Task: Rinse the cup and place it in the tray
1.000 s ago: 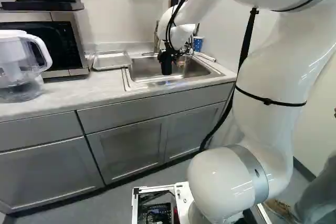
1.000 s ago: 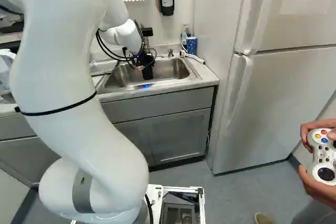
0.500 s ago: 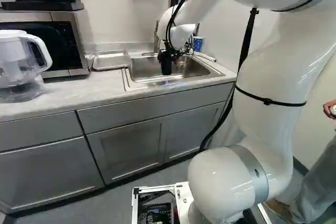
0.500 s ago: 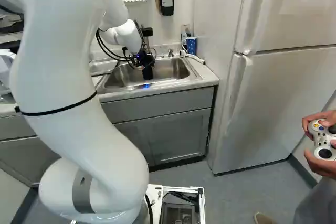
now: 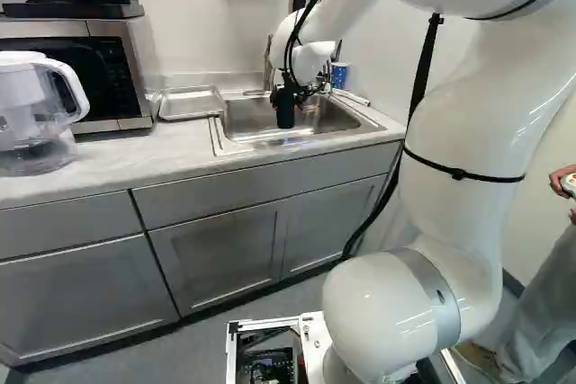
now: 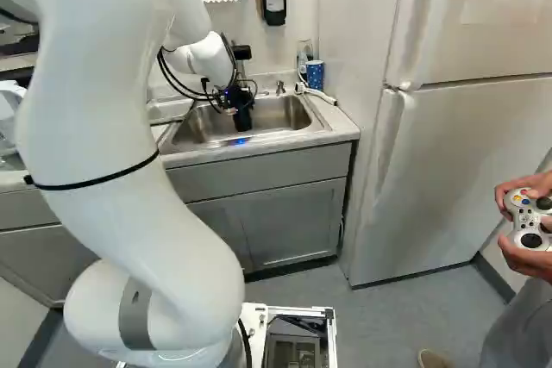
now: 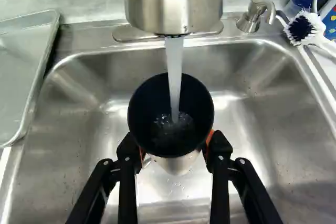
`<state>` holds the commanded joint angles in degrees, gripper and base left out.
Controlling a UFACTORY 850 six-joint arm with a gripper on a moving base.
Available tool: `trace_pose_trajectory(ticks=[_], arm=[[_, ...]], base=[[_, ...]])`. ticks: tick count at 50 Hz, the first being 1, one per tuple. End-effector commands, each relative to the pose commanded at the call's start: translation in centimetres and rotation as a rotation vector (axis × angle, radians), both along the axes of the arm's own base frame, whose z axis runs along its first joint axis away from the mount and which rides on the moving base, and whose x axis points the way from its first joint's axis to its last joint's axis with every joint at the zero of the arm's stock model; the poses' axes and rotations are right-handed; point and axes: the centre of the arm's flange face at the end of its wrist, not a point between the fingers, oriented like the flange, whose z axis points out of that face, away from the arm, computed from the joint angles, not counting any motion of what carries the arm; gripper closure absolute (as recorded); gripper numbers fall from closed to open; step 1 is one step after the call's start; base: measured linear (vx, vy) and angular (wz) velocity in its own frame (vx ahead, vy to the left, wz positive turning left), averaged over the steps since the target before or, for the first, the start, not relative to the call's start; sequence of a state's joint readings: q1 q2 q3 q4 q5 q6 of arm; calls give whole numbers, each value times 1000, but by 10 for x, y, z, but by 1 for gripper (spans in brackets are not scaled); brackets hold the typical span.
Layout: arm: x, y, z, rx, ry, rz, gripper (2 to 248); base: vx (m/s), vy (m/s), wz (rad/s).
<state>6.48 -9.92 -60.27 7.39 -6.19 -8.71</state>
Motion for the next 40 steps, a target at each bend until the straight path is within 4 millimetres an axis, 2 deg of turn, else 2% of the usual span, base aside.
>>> trace_pose_trajectory(ticks=[40], arm=[[0,0,0,0,0,0,127]], base=[[0,0,0]])
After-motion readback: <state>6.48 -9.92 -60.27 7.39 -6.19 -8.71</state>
